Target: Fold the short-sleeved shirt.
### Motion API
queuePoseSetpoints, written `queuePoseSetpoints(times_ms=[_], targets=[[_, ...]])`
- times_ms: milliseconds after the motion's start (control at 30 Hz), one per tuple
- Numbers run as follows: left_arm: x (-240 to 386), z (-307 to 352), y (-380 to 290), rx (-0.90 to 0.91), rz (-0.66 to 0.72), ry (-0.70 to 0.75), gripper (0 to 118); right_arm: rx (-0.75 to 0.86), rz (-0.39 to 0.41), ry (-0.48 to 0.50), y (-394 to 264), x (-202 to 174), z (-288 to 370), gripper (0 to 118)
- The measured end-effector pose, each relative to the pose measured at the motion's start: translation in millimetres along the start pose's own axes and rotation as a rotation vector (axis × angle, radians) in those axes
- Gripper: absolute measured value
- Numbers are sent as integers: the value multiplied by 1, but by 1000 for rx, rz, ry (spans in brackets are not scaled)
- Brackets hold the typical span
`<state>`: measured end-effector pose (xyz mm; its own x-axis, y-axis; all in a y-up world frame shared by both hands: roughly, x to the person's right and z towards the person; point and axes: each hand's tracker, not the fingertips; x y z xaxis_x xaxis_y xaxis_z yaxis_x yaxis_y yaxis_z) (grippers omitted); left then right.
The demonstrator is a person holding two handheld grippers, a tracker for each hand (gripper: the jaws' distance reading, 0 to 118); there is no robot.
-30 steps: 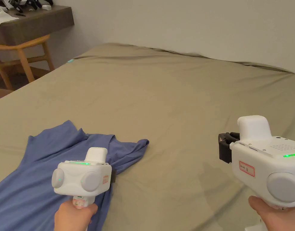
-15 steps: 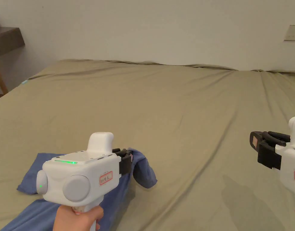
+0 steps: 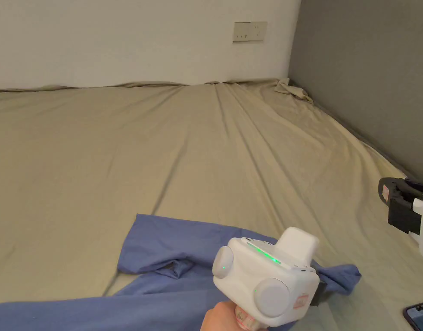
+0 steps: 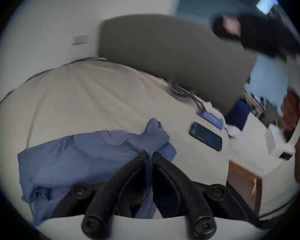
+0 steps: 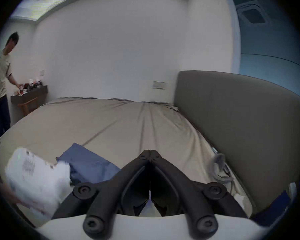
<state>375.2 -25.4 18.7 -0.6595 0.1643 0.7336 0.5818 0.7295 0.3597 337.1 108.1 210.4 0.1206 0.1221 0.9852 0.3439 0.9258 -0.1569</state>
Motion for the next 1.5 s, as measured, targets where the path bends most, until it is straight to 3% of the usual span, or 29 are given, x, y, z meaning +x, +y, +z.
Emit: queuePoseSetpoints(times_ms=[133, 233, 267, 300, 333, 367, 567, 600, 633, 667, 733, 800, 867, 967, 1067, 1100, 1133, 1167, 1267, 1433, 1500], targets=[[16, -31, -24, -94, 10, 13, 5, -13, -15, -8, -8, 9, -8, 3], [3, -37, -38, -141, 100, 2, 5, -26, -31, 16, -17, 5, -13, 3], [-1, -39, -39, -151, 141, 14, 10, -31, -34, 23, -20, 2, -15, 3], [-10, -41, -38, -171, 189, 24, 38, -36, -36, 34, -22, -1, -16, 3], [-14, -40, -39, -190, 222, 37, 77, -41, -37, 46, -23, -3, -18, 3], [-18, -31, -42, -159, 229, 15, 89, -44, -35, 57, -25, -7, -16, 3], [-42, 88, -58, -10, 223, 158, 88, -46, -7, 113, -23, -25, -12, 3], [-45, 121, -71, 29, 251, 178, 78, -44, -9, 126, -23, -28, -10, 3], [-45, 153, -83, 73, 267, 232, 43, -41, -12, 133, -24, -31, -6, 3], [-42, 182, -97, 131, 268, 345, 0, -41, -14, 141, -25, -34, -4, 3], [-42, 237, -126, 194, 388, 565, 0, -43, -16, 156, -28, -39, -1, 3], [-43, 282, -154, 200, 486, 607, 0, -49, -17, 171, -33, -46, 4, 3], [-41, 311, -177, 210, 540, 739, 0, -58, -17, 184, -37, -53, 6, 3], [-55, 333, -196, 185, 596, 813, 0, -71, -19, 201, -43, -61, 8, 3], [-91, 340, -209, 254, 719, 793, 4, -90, -24, 221, -47, -68, 9, 3], [-111, 338, -212, 256, 780, 786, 26, -97, -21, 225, -49, -69, 9, 3], [-133, 334, -216, 247, 818, 780, 63, -102, -18, 230, -50, -71, 8, 3], [-153, 328, -218, 220, 831, 798, 88, -111, -12, 234, -52, -72, 8, 3], [-212, 297, -223, 79, 770, 934, 88, -143, 8, 230, -57, -75, 3, 3], [-283, 248, -249, -35, 894, 829, 88, -198, 22, 218, -64, -85, -9, 3], [-292, 234, -257, -65, 880, 844, 72, -225, 25, 219, -69, -88, -15, 3]])
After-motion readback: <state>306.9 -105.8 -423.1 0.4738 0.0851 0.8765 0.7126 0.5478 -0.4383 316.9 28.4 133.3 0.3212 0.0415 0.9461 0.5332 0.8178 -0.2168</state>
